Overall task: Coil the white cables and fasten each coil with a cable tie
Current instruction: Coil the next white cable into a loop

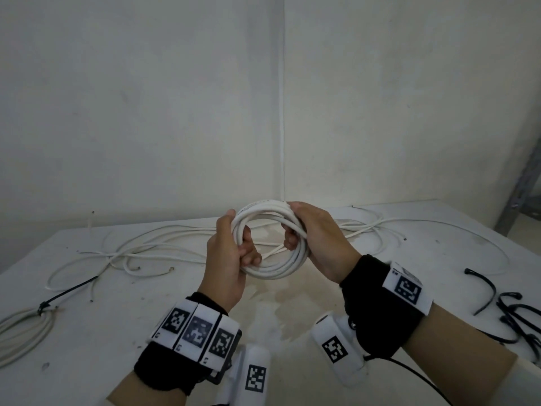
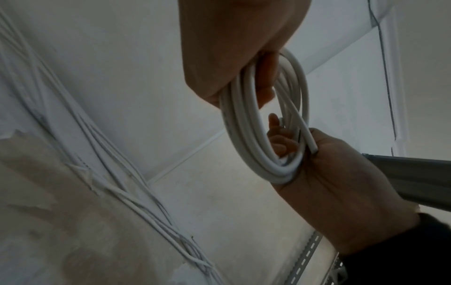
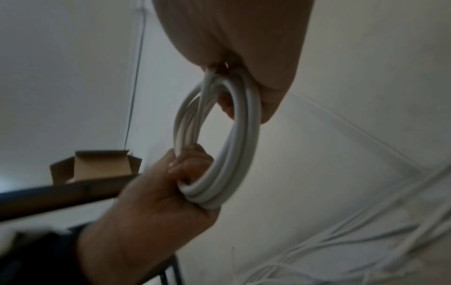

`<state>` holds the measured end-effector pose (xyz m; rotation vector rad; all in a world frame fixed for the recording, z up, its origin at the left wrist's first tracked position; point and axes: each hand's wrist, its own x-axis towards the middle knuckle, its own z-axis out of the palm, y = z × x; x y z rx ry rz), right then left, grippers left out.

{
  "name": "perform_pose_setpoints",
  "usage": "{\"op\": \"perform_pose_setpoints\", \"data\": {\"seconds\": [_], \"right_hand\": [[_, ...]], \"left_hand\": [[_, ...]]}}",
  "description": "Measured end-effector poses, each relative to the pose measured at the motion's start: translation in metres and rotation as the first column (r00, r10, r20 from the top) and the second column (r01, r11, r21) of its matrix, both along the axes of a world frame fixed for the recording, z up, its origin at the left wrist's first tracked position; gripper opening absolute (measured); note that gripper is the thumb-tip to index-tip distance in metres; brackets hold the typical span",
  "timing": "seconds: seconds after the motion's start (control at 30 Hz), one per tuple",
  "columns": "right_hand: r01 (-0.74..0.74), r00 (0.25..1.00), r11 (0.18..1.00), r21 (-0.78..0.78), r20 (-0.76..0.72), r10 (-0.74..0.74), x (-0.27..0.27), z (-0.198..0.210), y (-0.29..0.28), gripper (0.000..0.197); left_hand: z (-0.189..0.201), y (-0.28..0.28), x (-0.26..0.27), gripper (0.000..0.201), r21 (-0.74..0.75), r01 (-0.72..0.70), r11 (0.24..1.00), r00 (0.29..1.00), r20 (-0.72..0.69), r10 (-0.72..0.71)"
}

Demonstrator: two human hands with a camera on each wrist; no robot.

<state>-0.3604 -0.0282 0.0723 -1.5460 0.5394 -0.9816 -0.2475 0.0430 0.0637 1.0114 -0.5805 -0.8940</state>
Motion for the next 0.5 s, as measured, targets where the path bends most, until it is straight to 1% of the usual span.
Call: {"op": "perform_pose_setpoints", "data": {"seconds": [0.07, 0.13, 0.2, 0.23, 0.27, 0.3, 0.33, 0.4, 0.5], "right_hand": [[0.02, 0.999, 1.0, 0.006, 0.025, -0.02, -0.001, 0.003, -0.001, 0.032], [0.025, 1.0, 0.999, -0.032, -0.002, -0.025, -0.004, 0.004, -0.002, 0.034], [0.012, 0.996, 0.992, -0.129, -0.083, -0.023, -0.005, 0.004, -0.003, 0.036], [-0.003, 0.992, 0.984, -0.178, -0.124, -0.019, -0.006, 0.004, -0.004, 0.035], [-0.017, 0.987, 0.975, -0.22, -0.159, -0.019, -0.006, 0.004, -0.004, 0.036], [-0.024, 0.983, 0.968, -0.25, -0.181, -0.022, -0.006, 0.005, -0.006, 0.036], [-0.025, 0.981, 0.964, -0.266, -0.192, -0.028, -0.006, 0.005, -0.007, 0.037], [-0.025, 0.979, 0.962, -0.272, -0.2, -0.031, -0.006, 0.006, -0.009, 0.039], [-0.038, 0.98, 0.976, -0.217, -0.199, -0.006, -0.009, 0.006, -0.006, 0.039]], "left_hand": [[0.002, -0.001, 0.003, 0.048, 0.03, 0.085, 0.996, 0.992, 0.086, -0.087], [0.008, 0.0, 0.007, 0.055, 0.106, 0.156, 0.982, 0.962, 0.209, -0.175], [0.017, -0.001, 0.008, 0.064, 0.213, 0.179, 0.961, 0.909, 0.339, -0.244], [0.019, -0.002, 0.007, 0.068, 0.26, 0.157, 0.953, 0.869, 0.423, -0.259], [0.02, -0.003, 0.004, 0.07, 0.281, 0.12, 0.952, 0.826, 0.503, -0.253], [0.02, -0.004, 0.0, 0.069, 0.271, 0.077, 0.96, 0.795, 0.564, -0.223], [0.018, -0.006, -0.003, 0.067, 0.241, 0.034, 0.97, 0.783, 0.597, -0.176], [0.013, -0.007, -0.007, 0.064, 0.181, -0.043, 0.983, 0.791, 0.607, -0.077], [0.007, -0.009, -0.007, 0.059, 0.144, -0.107, 0.984, 0.824, 0.567, 0.006]]}}
